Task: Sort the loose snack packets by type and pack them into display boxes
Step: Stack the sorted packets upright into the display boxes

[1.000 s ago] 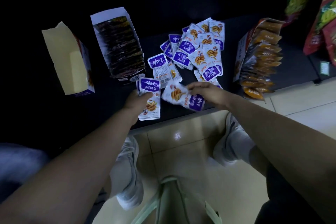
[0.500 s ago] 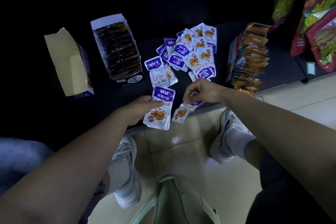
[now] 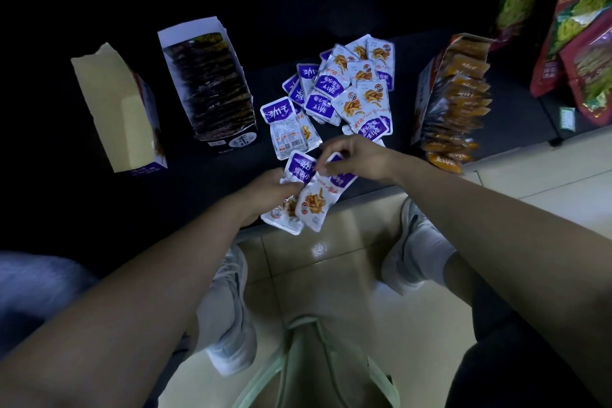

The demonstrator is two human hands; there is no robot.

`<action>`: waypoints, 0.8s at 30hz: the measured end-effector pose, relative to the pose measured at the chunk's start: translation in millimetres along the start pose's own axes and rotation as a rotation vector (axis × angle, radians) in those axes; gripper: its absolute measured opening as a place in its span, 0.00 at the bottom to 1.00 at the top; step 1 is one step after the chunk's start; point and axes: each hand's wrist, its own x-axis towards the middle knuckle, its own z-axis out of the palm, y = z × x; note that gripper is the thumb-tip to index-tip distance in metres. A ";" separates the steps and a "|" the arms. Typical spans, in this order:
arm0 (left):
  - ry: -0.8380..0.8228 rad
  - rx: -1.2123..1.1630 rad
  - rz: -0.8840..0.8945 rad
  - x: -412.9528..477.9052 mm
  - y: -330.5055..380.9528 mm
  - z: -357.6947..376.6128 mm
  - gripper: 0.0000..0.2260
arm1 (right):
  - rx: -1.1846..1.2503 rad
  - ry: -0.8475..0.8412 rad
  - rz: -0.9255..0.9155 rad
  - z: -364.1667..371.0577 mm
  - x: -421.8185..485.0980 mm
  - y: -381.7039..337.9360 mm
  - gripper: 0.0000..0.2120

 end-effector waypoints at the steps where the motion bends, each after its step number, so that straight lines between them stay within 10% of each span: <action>1: -0.021 -0.016 0.001 -0.2 2.1 2.5 0.06 | 0.009 0.000 0.000 2.8 2.0 -1.2 0.03; 9: -0.067 -0.070 -0.015 -1.3 3.4 6.9 0.09 | -0.048 0.097 -0.061 16.0 7.1 0.9 0.03; 17: 0.129 -0.158 0.046 -1.5 6.2 -1.8 0.05 | 0.374 0.246 0.183 20.9 0.0 -3.1 0.33; 24: 0.074 -0.282 0.033 -12.8 13.8 0.4 0.08 | 0.722 0.130 0.225 56.5 -5.8 -13.5 0.16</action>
